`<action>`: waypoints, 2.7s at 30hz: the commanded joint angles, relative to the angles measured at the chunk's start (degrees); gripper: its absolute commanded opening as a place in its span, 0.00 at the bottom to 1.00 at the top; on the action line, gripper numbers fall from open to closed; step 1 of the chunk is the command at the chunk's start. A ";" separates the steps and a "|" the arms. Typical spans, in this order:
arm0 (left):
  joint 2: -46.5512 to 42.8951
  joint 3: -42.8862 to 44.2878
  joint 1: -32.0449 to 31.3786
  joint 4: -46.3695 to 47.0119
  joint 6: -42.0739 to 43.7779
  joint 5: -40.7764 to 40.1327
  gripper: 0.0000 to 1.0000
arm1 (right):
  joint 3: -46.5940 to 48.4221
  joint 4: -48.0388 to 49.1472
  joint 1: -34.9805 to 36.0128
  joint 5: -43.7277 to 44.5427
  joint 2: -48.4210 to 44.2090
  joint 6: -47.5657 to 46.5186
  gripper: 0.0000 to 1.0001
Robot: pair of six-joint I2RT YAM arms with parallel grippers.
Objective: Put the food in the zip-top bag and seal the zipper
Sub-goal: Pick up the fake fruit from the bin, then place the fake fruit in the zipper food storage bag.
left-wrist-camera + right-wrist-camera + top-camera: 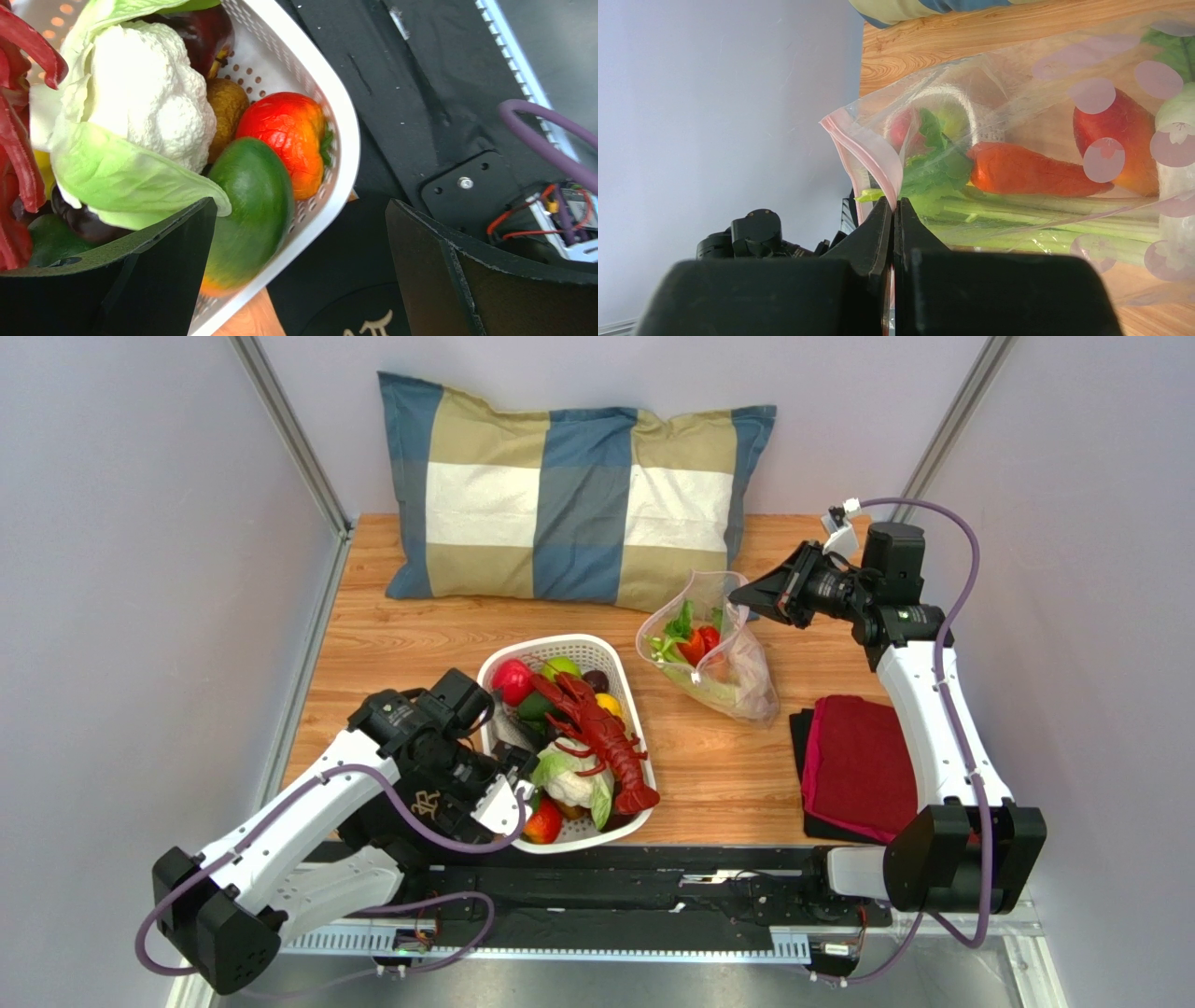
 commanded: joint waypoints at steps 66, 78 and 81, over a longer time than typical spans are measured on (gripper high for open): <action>37.79 47.90 -5.28 70.12 -83.94 15.69 0.00 | 4.98 -0.84 0.62 -4.30 -1.52 -4.23 0.00; 44.12 39.56 -5.10 82.60 -106.52 13.04 0.16 | 4.45 2.66 0.62 -7.11 -2.40 -1.25 0.00; 43.34 38.06 -5.10 81.56 -107.61 14.97 0.47 | 4.36 4.17 0.53 -7.99 -2.58 0.25 0.00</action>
